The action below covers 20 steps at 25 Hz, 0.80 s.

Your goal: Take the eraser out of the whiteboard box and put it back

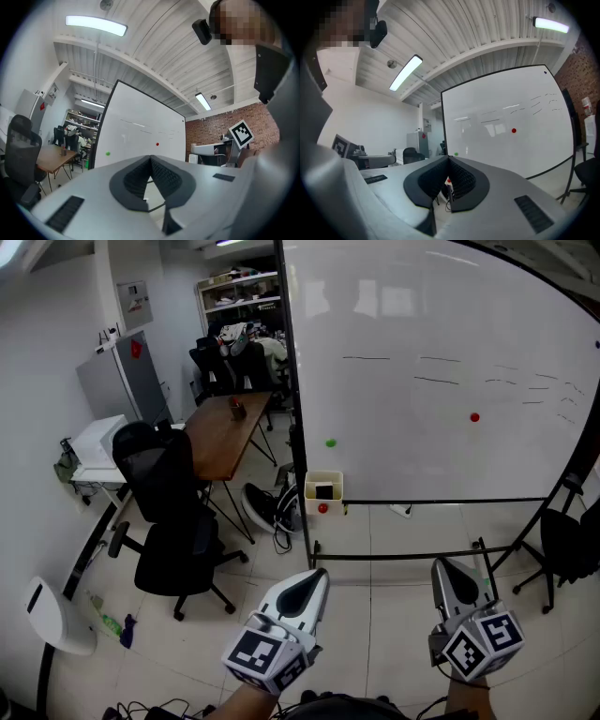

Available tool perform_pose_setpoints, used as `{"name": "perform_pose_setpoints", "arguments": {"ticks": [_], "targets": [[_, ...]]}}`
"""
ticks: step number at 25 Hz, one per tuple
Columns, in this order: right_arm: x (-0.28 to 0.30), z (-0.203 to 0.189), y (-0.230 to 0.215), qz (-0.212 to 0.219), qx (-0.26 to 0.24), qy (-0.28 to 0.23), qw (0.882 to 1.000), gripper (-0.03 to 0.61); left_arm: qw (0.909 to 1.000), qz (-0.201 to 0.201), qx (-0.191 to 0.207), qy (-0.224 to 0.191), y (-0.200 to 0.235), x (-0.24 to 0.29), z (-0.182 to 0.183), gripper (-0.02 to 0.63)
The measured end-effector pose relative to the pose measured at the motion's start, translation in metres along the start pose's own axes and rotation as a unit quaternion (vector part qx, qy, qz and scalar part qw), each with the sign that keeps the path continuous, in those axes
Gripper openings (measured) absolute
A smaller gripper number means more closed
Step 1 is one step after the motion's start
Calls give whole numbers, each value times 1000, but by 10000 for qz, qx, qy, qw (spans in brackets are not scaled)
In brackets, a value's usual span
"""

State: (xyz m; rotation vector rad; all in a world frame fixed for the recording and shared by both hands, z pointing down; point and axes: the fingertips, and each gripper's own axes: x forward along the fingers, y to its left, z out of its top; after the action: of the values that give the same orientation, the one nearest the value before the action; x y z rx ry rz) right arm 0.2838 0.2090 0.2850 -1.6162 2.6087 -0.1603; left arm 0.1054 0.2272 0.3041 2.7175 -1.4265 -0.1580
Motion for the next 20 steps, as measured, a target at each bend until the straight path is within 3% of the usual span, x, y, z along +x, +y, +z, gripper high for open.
{"name": "perform_pose_setpoints", "arguments": {"ticks": [11,20], "targets": [[81,-16,61,-50,-52,137,9999,12,9998,-37,-172,79,95,-10,-4,28],[146,-14,27,252,41,172,9995,12,9997,199,-110,69,120,42,0,28]]}}
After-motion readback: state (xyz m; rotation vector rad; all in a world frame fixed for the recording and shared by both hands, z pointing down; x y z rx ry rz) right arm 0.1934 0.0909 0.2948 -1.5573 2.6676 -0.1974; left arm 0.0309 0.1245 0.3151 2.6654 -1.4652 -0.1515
